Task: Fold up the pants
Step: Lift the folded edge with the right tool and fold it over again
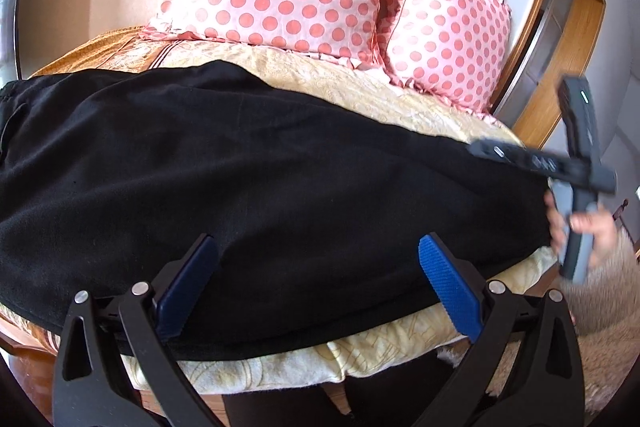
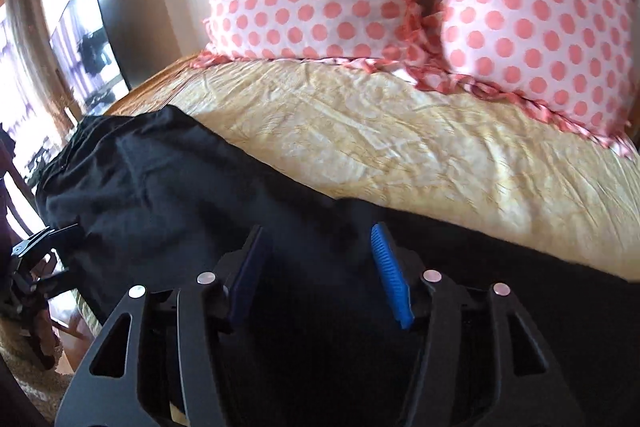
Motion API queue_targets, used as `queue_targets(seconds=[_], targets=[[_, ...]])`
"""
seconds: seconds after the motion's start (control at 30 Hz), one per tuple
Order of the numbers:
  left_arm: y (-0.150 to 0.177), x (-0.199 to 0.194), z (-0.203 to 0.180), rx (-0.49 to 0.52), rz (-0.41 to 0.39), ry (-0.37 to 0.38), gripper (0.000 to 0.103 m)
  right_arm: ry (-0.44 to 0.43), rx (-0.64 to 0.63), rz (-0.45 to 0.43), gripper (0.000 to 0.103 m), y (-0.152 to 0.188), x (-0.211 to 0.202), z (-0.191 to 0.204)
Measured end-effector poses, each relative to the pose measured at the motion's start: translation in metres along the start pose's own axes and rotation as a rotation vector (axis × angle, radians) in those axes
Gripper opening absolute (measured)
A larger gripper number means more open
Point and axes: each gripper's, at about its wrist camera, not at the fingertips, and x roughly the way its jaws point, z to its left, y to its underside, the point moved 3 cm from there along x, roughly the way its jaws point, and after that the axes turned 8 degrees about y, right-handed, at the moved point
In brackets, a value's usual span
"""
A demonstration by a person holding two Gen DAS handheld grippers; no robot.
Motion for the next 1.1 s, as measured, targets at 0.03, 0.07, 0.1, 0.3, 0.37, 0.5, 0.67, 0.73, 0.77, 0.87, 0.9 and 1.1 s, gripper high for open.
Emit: queue_targets(seconds=[0.03,0.07,0.1,0.3,0.37,0.5,0.67,0.73,0.77,0.87,0.9,1.1], targets=[[-0.002,0.000,-0.001,-0.001,-0.006,0.004,0.101,0.053,0.067,-0.018,0.056,0.009,-0.013,-0.025],[-0.005,0.001,-0.002,0.002,-0.011,0.005,0.101,0.096,0.138,-0.029,0.056,0.016,-0.024,-0.047],[-0.007,0.002,-0.003,0.005,-0.012,0.005,0.101,0.147,0.251,-0.041,0.056,0.029,-0.039,-0.080],[-0.015,0.015,-0.011,-0.004,0.007,0.032,0.101,0.369,0.924,-0.101,0.057,0.129,-0.123,-0.247],[-0.015,0.020,-0.014,-0.006,0.022,0.036,0.101,0.368,1.031,-0.110,0.056,0.150,-0.133,-0.270],[-0.014,0.021,-0.017,0.003,0.036,0.037,0.101,0.374,1.146,-0.119,0.055,0.169,-0.137,-0.290],[-0.011,0.018,-0.016,0.000,0.035,0.027,0.101,0.362,1.170,-0.105,0.055,0.174,-0.127,-0.298],[-0.011,0.018,-0.015,-0.009,0.040,0.030,0.101,0.363,1.167,-0.098,0.054,0.176,-0.124,-0.299],[-0.011,0.018,-0.014,-0.014,0.042,0.032,0.101,0.378,1.161,-0.105,0.052,0.177,-0.124,-0.300],[-0.011,0.019,-0.013,-0.017,0.044,0.034,0.101,0.420,1.141,-0.108,0.048,0.178,-0.124,-0.302],[-0.010,0.019,-0.013,-0.017,0.046,0.036,0.101,0.449,1.114,-0.100,0.047,0.176,-0.123,-0.299],[-0.007,0.021,-0.010,-0.026,0.051,0.038,0.101,0.516,1.013,-0.092,0.030,0.169,-0.113,-0.289]])
